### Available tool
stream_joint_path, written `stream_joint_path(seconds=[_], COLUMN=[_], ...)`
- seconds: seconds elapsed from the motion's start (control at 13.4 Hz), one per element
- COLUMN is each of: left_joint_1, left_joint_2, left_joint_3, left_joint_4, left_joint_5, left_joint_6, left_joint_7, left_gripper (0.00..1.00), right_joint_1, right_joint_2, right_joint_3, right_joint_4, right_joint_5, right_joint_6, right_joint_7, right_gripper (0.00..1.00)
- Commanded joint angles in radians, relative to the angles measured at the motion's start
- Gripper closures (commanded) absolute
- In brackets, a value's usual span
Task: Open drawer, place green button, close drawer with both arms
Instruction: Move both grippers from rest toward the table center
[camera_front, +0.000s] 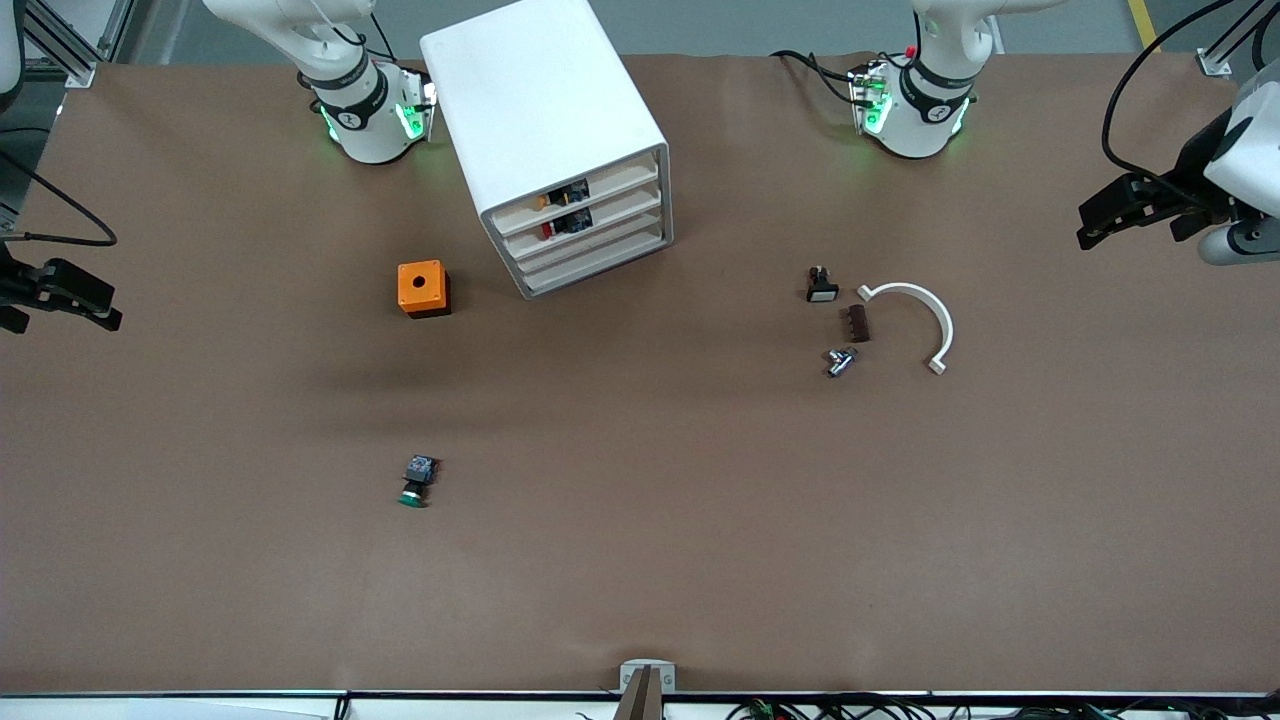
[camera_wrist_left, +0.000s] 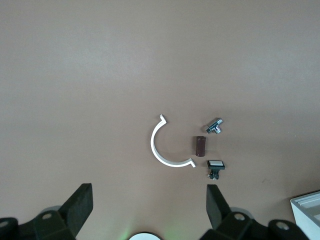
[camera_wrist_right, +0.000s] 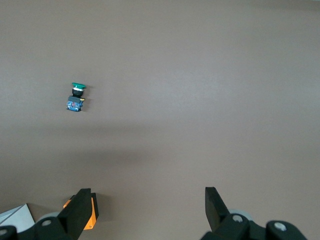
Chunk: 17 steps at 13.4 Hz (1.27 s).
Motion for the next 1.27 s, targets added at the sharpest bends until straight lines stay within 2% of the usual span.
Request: stream_joint_path(seconds=[0.0,0.37,0.52,0.82,0.97,1.05,1.2], left_joint_1=[0.005,-0.011,-0.014,-0.099,-0.135,-0.177,-0.248], left_joint_2=[0.007,0.053,0.119,0.211,0.271,0.306,0.375], left_joint_3=[-0.003,-0.009,-0.015,-0.03,-0.032,-0.032,-0.032], left_joint_4=[0.017,0.021,0.011,-0.005,-0.006,-0.005,0.003], left_joint_5=[-0.002,0.003,0.001,-0.008,-0.013,-0.013,-0.014], left_joint_6=[-0.02,-0.026,-0.026,0.046,0.095,0.121,0.173], left_joint_7=[-0.004,-0.004,-0.001,-0.036,-0.143,-0.23,-0.428], left_gripper=[0.0,0.0,0.0,0.0,0.0,0.0,0.0], right_joint_1=[-0.018,-0.016,-0.008,0.027,0.053,0.062,0.076], right_joint_2=[-0.015,-0.014,-0.009,0.02,0.058,0.087,0.147], right_joint_3=[0.014,0.014,0.019,0.022,0.022,0.021,0.022], right_joint_4=[-0.005,-0.005,-0.002,-0.002,-0.002,-0.002,-0.004], right_joint_5=[-0.004,-0.002,-0.002,-0.002,0.031,0.063,0.071], right_joint_6=[-0.006,0.002,0.025,0.043,0.051,0.068,0.128], right_joint_7=[-0.014,-0.014,-0.011,-0.008,-0.007,-0.007,-0.005], right_gripper=[0.0,0.0,0.0,0.0,0.0,0.0,0.0])
